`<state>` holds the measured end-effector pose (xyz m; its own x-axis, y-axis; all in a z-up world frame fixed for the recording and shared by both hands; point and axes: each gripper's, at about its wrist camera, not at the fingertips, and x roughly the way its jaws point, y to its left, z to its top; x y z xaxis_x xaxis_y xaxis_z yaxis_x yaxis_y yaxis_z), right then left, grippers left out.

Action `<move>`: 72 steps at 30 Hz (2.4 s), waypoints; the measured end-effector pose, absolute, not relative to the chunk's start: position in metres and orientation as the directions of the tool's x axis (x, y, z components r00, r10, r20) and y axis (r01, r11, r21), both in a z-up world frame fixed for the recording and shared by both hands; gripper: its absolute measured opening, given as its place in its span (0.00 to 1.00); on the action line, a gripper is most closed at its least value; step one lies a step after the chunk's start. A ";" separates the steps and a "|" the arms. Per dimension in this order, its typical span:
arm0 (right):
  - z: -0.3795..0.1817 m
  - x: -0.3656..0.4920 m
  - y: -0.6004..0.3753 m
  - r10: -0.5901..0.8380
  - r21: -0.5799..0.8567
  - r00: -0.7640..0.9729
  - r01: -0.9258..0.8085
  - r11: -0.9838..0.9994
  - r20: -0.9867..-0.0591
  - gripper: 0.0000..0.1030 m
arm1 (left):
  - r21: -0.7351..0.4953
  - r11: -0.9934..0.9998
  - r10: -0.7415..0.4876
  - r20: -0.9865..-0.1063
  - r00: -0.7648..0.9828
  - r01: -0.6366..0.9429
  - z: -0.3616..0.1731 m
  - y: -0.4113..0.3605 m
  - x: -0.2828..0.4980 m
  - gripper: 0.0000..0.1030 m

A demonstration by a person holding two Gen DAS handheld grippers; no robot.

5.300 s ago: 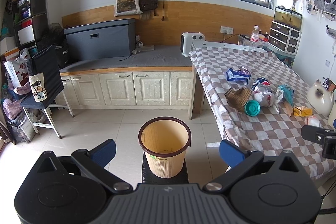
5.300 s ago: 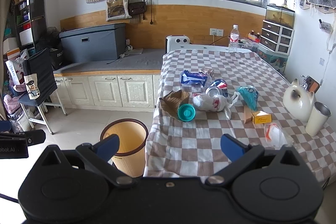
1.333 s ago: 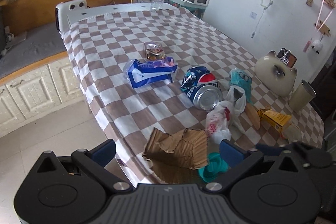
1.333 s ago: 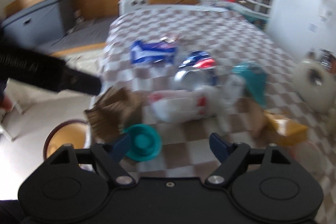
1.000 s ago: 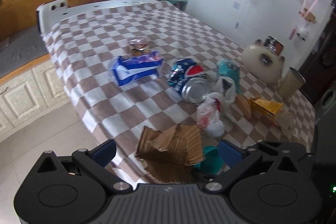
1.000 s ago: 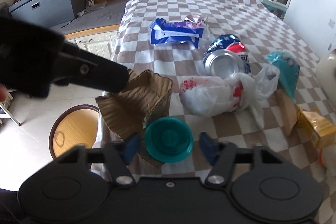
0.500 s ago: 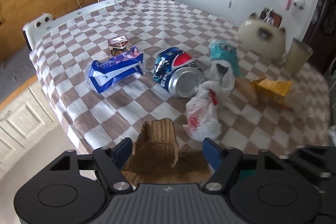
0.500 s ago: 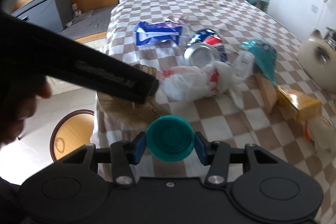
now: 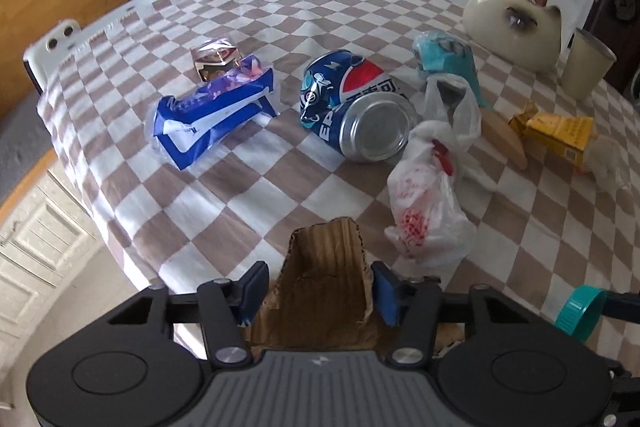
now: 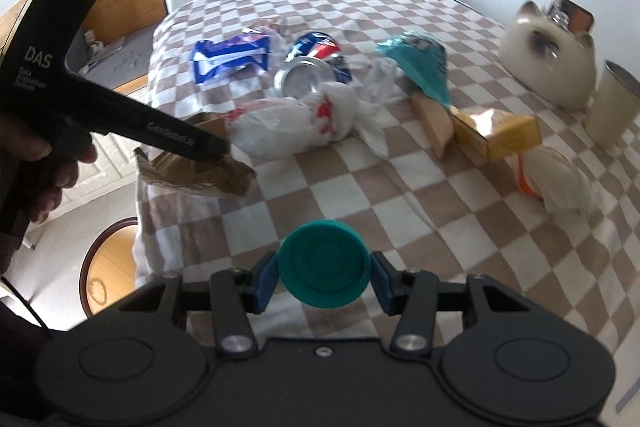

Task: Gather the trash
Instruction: 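Close the right gripper on the teal lid while the left gripper grasps the cardboard, then carry the teal lid and cardboard with both grippers over the beige bin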

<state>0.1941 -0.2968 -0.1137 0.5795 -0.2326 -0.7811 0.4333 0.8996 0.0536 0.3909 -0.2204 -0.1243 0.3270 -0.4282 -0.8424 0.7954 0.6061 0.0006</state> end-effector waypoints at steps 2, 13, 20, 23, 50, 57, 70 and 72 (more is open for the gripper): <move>-0.115 0.192 -0.299 -0.240 0.053 0.565 0.453 0.890 -0.789 0.49 | -0.018 0.597 -0.433 -0.849 0.304 0.802 -0.124 -0.221 0.392 0.43; -0.124 0.191 -0.306 -0.248 0.060 0.523 0.503 0.862 -0.815 0.49 | -0.066 0.610 -0.453 -0.846 0.280 0.790 -0.118 -0.211 0.383 0.03; -0.120 0.186 -0.307 -0.250 0.063 0.539 0.496 0.866 -0.804 0.49 | -0.082 0.666 -0.457 -0.831 0.318 0.741 -0.108 -0.191 0.375 0.03; -0.114 0.181 -0.309 -0.251 0.067 0.554 0.490 0.869 -0.793 0.49 | -0.099 0.689 -0.465 -0.820 0.333 0.718 -0.101 -0.183 0.367 0.03; -0.018 0.144 -0.313 -0.170 0.026 0.741 0.244 0.969 -0.650 0.49 | -0.127 0.899 -0.390 -0.666 0.636 0.418 -0.018 -0.100 0.245 0.03; 0.002 0.176 -0.273 -0.052 0.042 0.772 0.101 0.994 -0.633 0.49 | -0.121 0.952 -0.290 -0.655 0.698 0.281 -0.009 -0.048 0.242 0.03; -0.008 0.282 -0.170 0.086 0.043 0.744 -0.077 0.996 -0.662 0.49 | -0.133 0.985 -0.171 -0.678 0.715 0.110 -0.022 0.057 0.314 0.03; -0.013 0.303 -0.156 0.089 0.044 0.735 -0.080 0.996 -0.673 0.49 | -0.134 0.986 -0.166 -0.691 0.704 0.100 -0.028 0.072 0.331 0.03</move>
<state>0.3029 -0.1560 -0.0128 0.7346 0.0890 -0.6726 -0.0803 0.9958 0.0441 0.3313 0.0721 -0.0277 0.7039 -0.1658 -0.6907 0.1005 0.9858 -0.1342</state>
